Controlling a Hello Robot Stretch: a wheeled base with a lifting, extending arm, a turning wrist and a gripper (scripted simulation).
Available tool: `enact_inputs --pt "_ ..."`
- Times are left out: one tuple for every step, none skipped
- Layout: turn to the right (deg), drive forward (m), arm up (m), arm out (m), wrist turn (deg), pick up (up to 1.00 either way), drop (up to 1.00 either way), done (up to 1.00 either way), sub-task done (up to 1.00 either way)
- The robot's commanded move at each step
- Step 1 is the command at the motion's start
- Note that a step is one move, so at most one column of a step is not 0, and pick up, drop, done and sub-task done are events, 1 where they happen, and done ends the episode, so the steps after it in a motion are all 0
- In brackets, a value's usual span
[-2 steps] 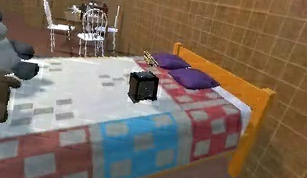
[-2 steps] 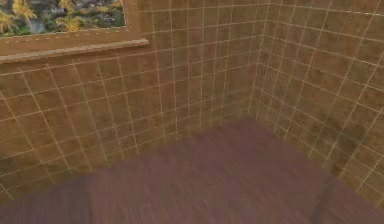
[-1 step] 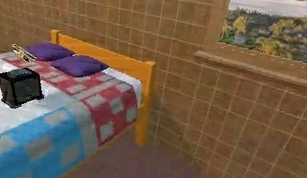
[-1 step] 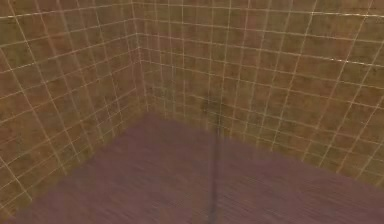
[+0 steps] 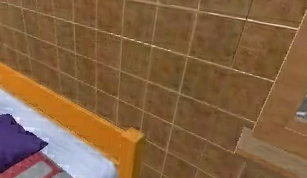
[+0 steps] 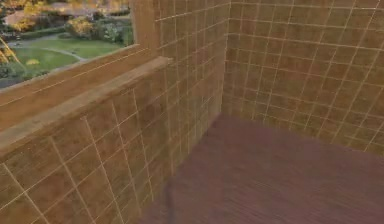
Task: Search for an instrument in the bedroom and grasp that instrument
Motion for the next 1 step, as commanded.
enact_inputs --pt "-45.0 0.0 0.0 0.0 0.0 0.0 0.0 0.0 0.0"
